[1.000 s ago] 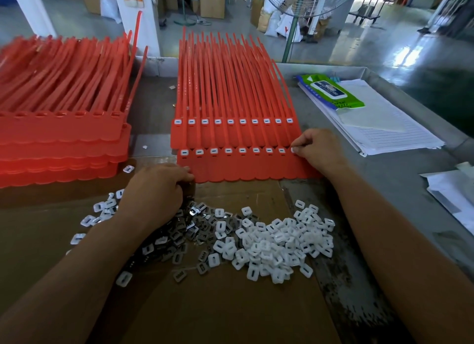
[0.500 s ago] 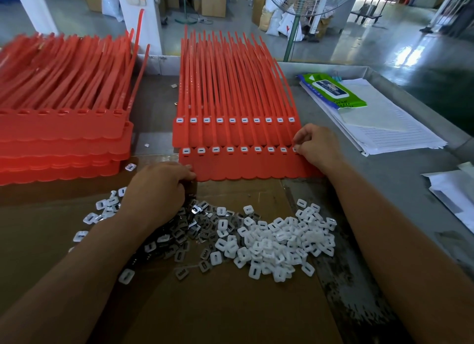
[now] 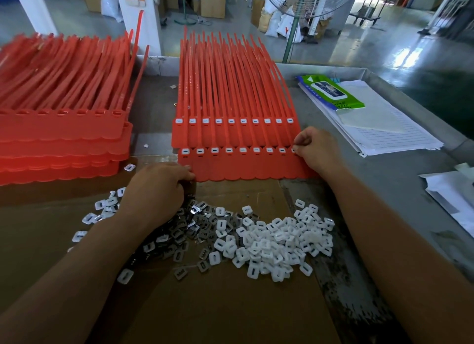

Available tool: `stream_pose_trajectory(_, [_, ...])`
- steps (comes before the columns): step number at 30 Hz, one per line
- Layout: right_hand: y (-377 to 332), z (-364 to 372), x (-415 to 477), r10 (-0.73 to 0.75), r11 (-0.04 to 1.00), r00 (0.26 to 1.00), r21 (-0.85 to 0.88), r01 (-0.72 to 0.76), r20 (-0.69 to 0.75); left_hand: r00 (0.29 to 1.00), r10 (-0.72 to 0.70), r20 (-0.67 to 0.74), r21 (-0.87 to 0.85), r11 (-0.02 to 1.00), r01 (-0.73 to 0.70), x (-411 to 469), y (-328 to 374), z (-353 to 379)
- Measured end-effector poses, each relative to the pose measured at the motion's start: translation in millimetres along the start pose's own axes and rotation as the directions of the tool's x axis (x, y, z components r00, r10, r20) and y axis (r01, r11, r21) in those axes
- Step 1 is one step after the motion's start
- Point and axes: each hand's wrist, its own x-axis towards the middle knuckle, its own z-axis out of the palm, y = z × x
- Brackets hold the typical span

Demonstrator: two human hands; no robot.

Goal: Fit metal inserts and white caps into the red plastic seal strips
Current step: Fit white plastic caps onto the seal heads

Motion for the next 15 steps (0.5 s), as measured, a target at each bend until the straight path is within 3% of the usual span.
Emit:
stream_pose_trajectory(11, [-2,-23,-27,-0.057,0.993,0.997,0.104,0.052,0.048,1.000,0.006,-0.004,0.016,1.000,-0.006,2,0,1])
stream_pose_trajectory(15, [-6,-38,-46,-0.086,0.988,0.988,0.136,0.068,0.131,1.000,0.010,0.000,0.026,1.000,-0.010,2,0,1])
